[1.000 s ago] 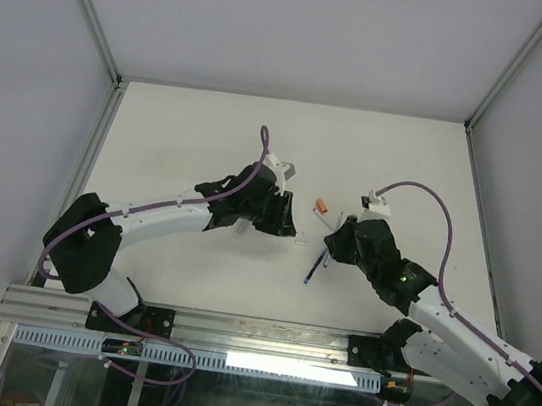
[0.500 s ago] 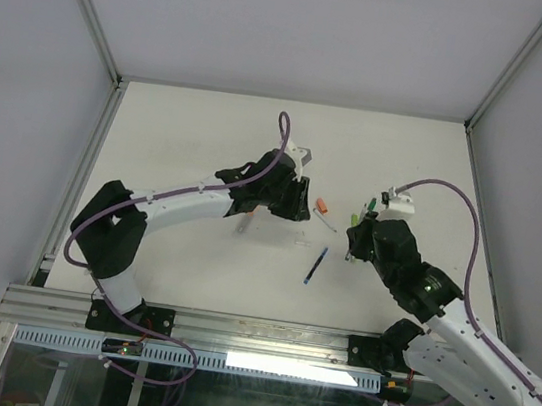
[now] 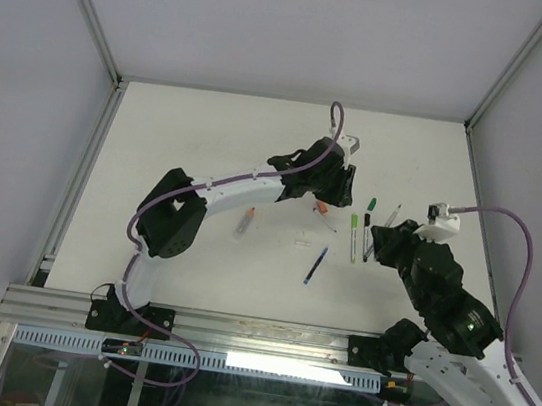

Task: Insert the pens into the pen caps
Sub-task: Move the pen cap to the center of the board.

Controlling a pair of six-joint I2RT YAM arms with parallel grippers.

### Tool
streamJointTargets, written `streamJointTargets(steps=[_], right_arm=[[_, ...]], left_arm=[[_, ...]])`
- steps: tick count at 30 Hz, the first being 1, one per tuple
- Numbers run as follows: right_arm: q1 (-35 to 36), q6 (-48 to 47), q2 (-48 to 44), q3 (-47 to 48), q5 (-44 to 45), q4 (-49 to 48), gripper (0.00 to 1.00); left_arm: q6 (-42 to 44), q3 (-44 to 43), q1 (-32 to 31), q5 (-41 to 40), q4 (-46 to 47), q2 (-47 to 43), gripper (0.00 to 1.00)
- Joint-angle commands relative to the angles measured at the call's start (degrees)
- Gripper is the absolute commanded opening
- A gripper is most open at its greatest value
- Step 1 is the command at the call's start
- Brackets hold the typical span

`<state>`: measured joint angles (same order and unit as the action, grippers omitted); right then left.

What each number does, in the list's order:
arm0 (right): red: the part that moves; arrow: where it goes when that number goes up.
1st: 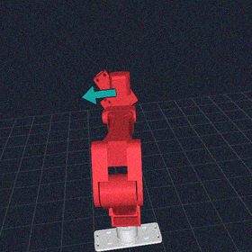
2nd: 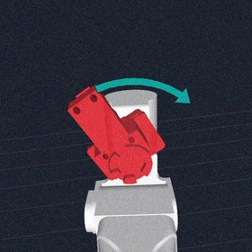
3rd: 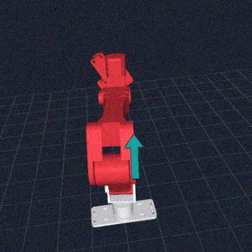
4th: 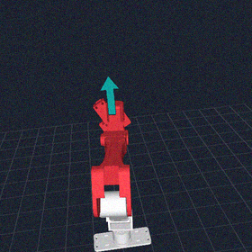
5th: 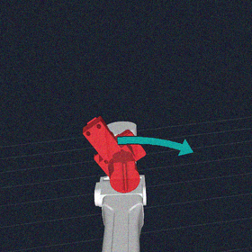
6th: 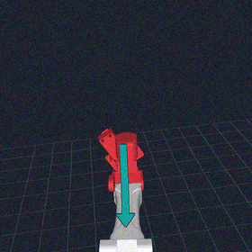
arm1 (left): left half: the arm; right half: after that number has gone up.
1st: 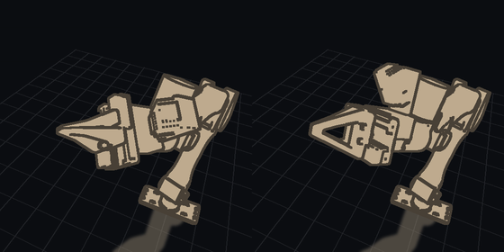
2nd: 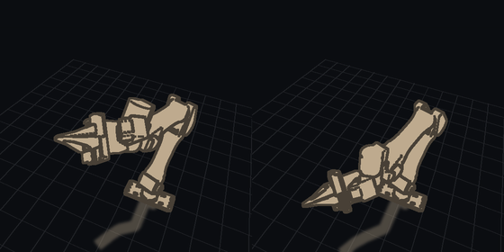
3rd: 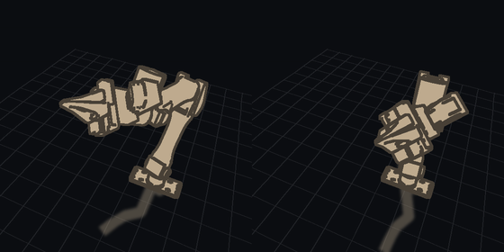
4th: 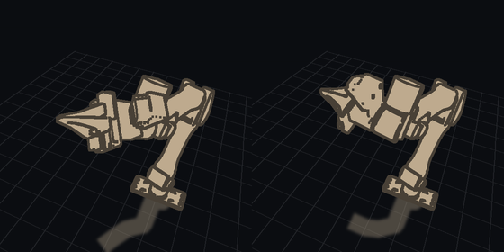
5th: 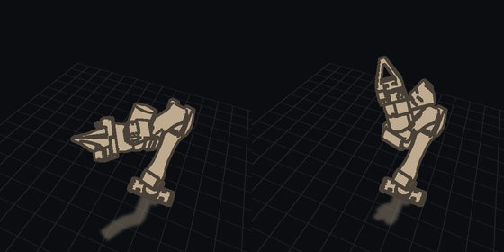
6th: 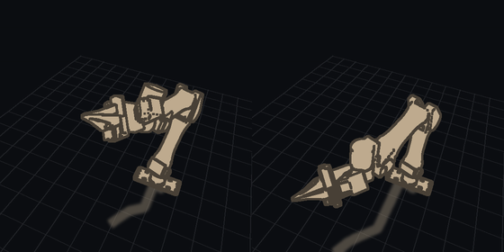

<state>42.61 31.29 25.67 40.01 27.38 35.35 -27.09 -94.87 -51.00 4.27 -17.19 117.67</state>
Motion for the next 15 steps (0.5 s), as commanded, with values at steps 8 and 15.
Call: streamJointTargets(steps=[8, 15], right_arm=[[0.02, 0.0, -7.13, 7.05, 4.82, 4.09, 0.0], [0.02, -0.1, -8.4, 7.33, 4.15, 5.64, 0.0]], left_arm=[[3.38, -27.41, -2.51, -3.11, -6.36, 17.79, 0.36], [4.71, -36.6, -2.65, -6.45, -8.85, 25.45, 0.4]])
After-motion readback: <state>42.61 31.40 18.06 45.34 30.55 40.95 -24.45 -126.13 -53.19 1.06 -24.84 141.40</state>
